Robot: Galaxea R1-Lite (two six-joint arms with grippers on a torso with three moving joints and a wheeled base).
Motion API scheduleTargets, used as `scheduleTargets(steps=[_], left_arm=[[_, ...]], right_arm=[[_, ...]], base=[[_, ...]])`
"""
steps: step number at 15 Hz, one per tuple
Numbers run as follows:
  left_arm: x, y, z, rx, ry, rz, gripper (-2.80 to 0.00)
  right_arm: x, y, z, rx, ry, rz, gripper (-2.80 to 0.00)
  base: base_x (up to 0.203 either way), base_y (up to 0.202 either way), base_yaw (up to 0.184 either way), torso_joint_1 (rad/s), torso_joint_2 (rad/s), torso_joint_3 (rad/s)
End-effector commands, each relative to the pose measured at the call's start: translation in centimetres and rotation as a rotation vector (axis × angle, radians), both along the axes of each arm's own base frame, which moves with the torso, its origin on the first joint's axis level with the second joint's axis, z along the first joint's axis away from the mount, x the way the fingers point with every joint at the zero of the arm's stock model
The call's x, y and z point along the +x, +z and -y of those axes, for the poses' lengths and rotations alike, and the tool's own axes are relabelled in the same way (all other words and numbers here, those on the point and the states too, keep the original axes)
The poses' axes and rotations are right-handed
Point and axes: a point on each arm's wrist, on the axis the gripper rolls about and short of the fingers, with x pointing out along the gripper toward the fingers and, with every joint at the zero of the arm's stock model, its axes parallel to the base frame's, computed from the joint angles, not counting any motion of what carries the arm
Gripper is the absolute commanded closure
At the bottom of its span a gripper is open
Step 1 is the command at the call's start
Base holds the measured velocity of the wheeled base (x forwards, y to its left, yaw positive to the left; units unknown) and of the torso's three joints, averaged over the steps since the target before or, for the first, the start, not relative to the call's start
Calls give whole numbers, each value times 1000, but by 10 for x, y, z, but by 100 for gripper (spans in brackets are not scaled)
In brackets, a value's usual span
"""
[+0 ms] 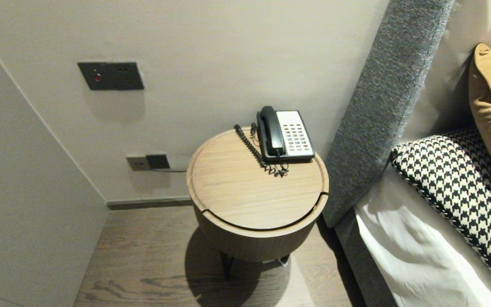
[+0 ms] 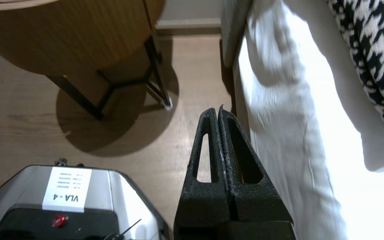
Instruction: Open the nightstand drawer
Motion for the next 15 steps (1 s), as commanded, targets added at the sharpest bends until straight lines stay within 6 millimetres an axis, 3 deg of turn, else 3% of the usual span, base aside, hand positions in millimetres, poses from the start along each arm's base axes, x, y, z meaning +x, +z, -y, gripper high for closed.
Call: scheduleTargets(steps=[1,6,15], left_arm=[[0,0,0,0,1,0,0],[0,0,0,0,1,-1,0],[0,0,0,0,0,0,0]], right_arm=[[-9,-2,-1,-17,11,81,0],[-10,-3,0,-24,55,113,0],[-34,-11,2,2,26,247,0]], base=[[0,0,0,0,0,0],[0,0,0,0,0,0],[0,0,0,0,0,0]])
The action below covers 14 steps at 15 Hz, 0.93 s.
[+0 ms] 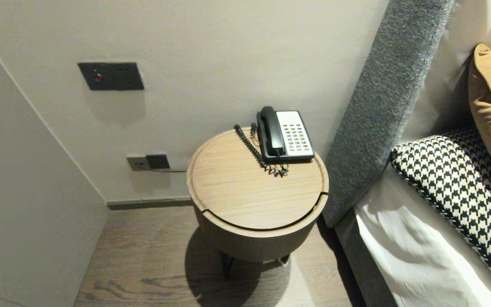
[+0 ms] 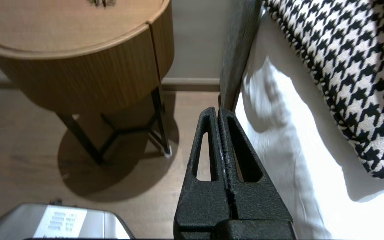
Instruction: Open the nightstand drawer
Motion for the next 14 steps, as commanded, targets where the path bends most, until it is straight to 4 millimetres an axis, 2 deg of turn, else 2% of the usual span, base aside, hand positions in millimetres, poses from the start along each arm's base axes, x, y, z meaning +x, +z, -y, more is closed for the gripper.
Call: scheduleTargets(steps=[1,5,7,11,14], left_arm=[[0,0,0,-1,0,0,0],[0,0,0,-1,0,1,0],[0,0,0,-1,0,1,0],[0,0,0,-1,0,-1,0],[0,0,0,-1,1,1,0]], right_arm=[[-2,-1,0,18,-3,29,0],[0,-4,1,157,-55,40,0],[1,-6,3,108,-113,61,0],[2,-9,2,-75,-78,65,0],[2,-9,2,-60,-68,60,0]], base=[[0,0,0,0,0,0],[0,0,0,0,0,0],[0,0,0,0,0,0],[0,0,0,0,0,0],[0,0,0,0,0,0]])
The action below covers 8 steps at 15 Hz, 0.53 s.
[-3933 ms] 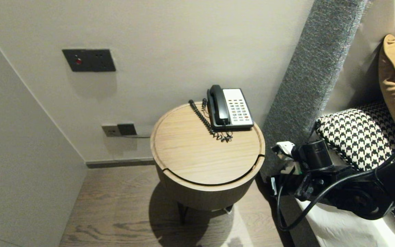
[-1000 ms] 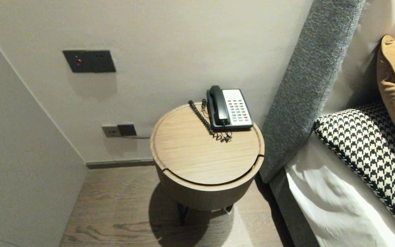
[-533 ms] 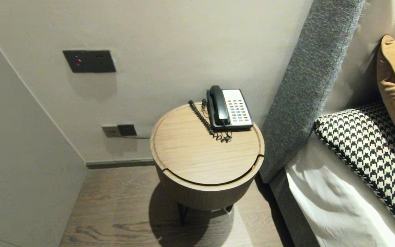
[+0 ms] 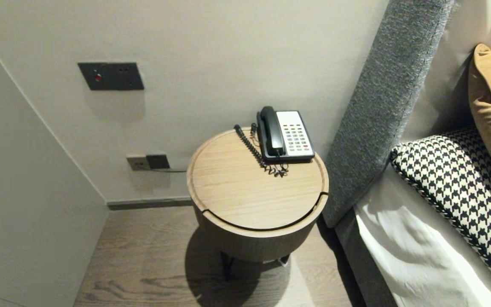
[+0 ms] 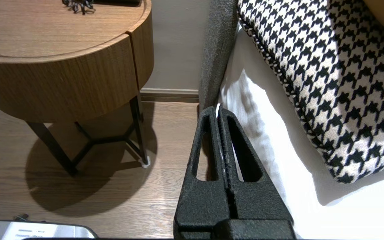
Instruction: Open the nightstand drawer
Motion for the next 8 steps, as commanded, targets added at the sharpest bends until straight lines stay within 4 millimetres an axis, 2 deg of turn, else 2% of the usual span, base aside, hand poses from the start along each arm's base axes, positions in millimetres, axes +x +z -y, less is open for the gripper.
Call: scheduleTargets(steps=[1,8], left_arm=[[0,0,0,0,0,-1,0],[0,0,0,0,-1,1,0]], right_arm=[[3,-11,0,62,3,-41,0],[3,-11,0,96,-12,-39,0]], base=[[0,0,0,0,0,0],[0,0,0,0,0,0]])
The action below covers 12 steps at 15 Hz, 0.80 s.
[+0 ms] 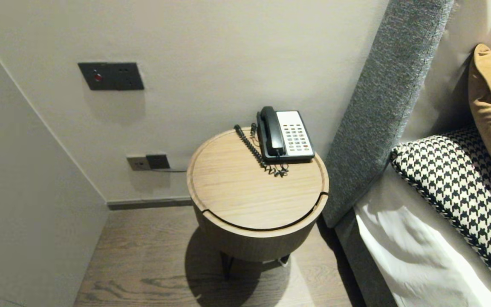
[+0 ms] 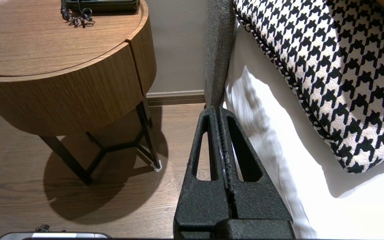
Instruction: Open the nightstand drawer
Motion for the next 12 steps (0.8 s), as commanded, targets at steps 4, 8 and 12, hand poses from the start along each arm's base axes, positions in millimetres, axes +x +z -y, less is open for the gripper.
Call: scheduleTargets(steps=[4,8,12], left_arm=[[0,0,0,0,1,-1,0],[0,0,0,0,1,1,0],[0,0,0,0,1,1,0]], right_arm=[[3,-11,0,0,-3,-38,0],[3,-11,0,0,-1,-41,0],[3,-11,0,0,-1,-41,0]], base=[[0,0,0,0,0,0],[0,0,0,0,0,0],[0,0,0,0,0,0]])
